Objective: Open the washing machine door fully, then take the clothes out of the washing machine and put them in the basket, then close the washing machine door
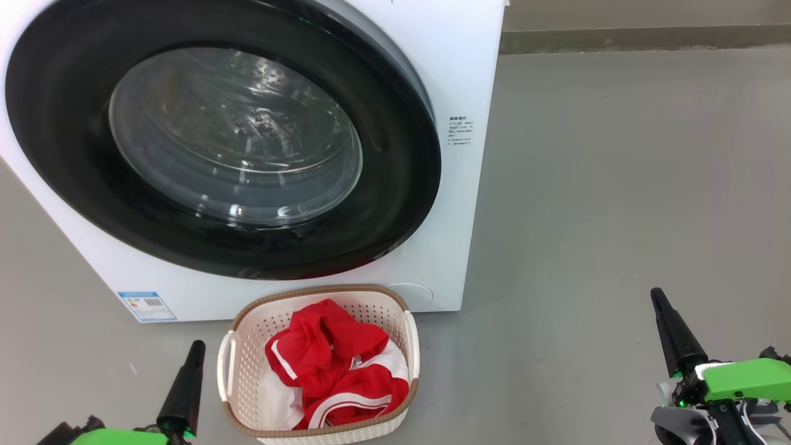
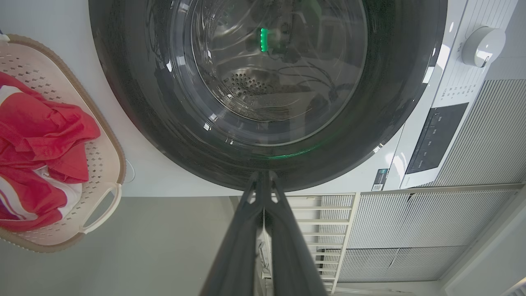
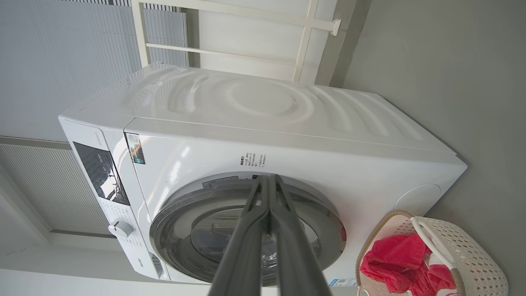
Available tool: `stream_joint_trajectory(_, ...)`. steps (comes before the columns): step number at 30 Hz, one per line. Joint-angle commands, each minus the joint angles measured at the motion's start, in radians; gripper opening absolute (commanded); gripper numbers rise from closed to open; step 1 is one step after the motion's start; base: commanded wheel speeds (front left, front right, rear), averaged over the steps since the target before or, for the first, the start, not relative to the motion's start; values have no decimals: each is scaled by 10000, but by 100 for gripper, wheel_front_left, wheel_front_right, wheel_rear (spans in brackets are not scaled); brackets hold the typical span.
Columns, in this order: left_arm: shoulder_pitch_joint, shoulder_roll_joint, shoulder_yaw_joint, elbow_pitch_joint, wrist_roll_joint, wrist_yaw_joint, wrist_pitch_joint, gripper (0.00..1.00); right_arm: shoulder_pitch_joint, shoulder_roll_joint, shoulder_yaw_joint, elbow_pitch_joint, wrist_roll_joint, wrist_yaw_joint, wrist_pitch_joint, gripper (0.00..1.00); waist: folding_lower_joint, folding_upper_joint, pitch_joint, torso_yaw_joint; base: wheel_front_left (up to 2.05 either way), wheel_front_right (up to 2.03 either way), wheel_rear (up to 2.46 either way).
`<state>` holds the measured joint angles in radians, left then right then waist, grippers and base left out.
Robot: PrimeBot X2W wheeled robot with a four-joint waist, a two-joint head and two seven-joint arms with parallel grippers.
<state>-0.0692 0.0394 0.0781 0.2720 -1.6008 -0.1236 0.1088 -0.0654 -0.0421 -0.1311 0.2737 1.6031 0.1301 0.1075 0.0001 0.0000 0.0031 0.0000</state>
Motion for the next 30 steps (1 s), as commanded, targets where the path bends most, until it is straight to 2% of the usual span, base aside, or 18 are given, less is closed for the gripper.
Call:
stream_joint_trajectory(1, -388, 108, 359, -271, -76, -71, 46, 0, -425, -81, 169, -290, 52, 6, 61, 0, -1, 0, 0, 0, 0, 0, 0)
stream_joint_trajectory(30, -388, 108, 358, -271, -77, -71, 45, 0, -425, -81, 171, -290, 53, 6, 59, 0, -1, 0, 0, 0, 0, 0, 0)
